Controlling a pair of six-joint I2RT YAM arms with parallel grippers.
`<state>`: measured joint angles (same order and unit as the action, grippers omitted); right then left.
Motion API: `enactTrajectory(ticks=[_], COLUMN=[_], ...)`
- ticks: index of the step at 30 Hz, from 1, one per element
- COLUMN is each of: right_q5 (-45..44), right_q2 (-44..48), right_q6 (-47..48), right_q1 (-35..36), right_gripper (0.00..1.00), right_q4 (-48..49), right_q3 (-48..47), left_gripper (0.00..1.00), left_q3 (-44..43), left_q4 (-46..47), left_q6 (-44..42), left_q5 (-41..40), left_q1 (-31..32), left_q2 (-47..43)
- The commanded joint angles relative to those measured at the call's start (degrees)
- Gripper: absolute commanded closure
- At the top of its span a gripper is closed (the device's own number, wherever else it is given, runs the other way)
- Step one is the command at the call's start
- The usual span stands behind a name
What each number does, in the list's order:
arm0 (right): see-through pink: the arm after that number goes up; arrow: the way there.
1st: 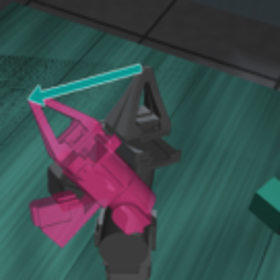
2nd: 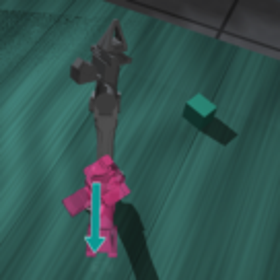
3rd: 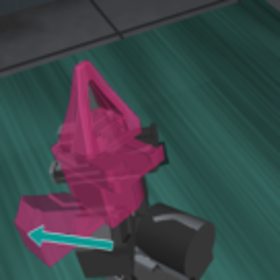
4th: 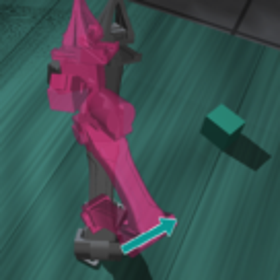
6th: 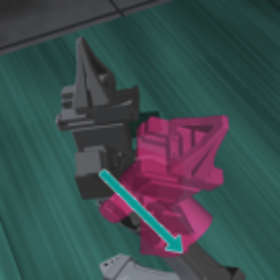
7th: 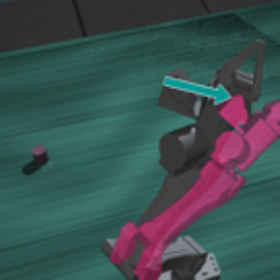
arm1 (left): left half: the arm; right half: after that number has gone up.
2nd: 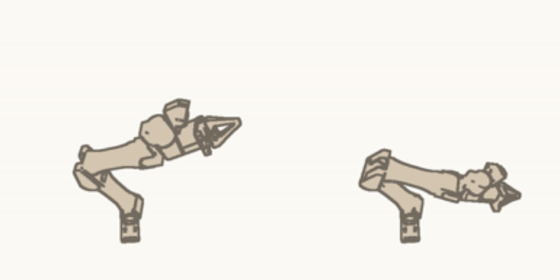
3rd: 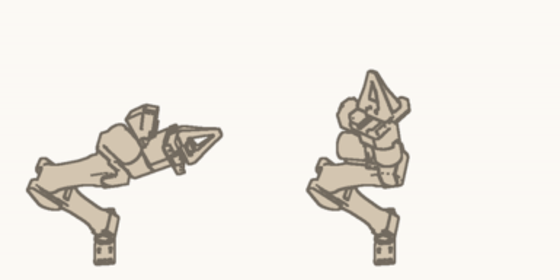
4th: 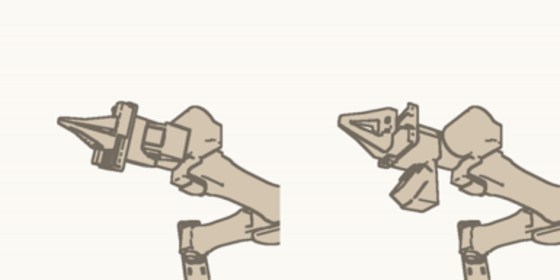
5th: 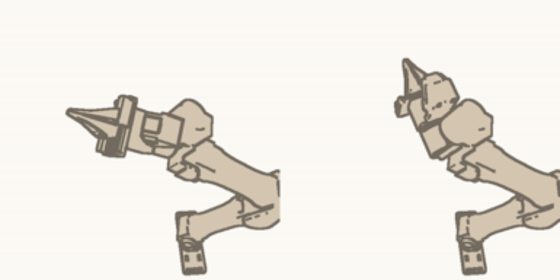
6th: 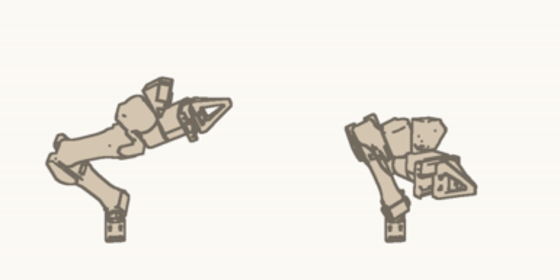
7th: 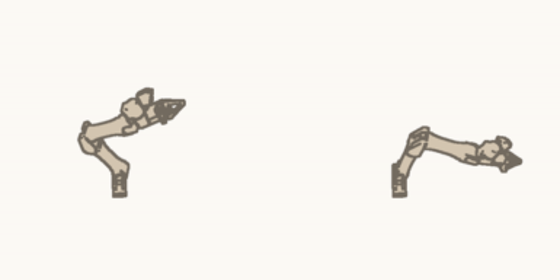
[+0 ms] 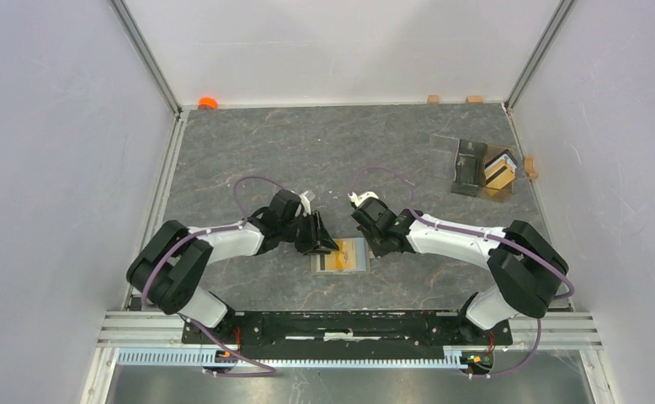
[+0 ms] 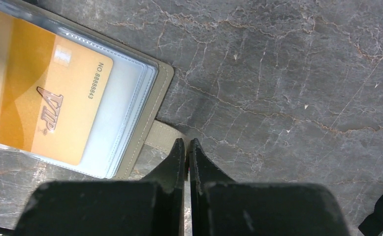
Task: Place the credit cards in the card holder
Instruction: Insert the credit card into the card holder.
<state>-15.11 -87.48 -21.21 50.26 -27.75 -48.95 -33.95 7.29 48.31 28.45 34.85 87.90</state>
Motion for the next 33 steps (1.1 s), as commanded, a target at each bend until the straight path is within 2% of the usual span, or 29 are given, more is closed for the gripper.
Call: enactTrajectory(ticks=[1, 6, 12, 33], right_q5=[-1.51, -1.19, -0.6, -0.09], right_q2=[2.26, 2.62, 3.81, 5.07], right_q6=[-0.24, -0.04, -0.34, -0.46], right_q1=[0.39, 0.37, 0.37, 0.41], right_gripper=[1.0, 1.0, 1.0, 1.0], right_q4=[1.16, 1.63, 2.59, 4.08], right_q3=[0.82, 1.22, 1.64, 3.41], left_gripper=[0.55, 0.54, 0.55, 0.53], left_q3=[-2.01, -1.16, -1.4, -2.08], left_q4=[-8.76, -7.56, -1.88, 9.79], left_q6=[-5.18, -4.19, -2.42, 3.02], left_q5=[-3.92, -3.02, -0.64, -0.4], left_q1=[0.04, 0.28, 1.07, 6.78], left_q2=[-4.38, -4.65, -0.77, 7.63])
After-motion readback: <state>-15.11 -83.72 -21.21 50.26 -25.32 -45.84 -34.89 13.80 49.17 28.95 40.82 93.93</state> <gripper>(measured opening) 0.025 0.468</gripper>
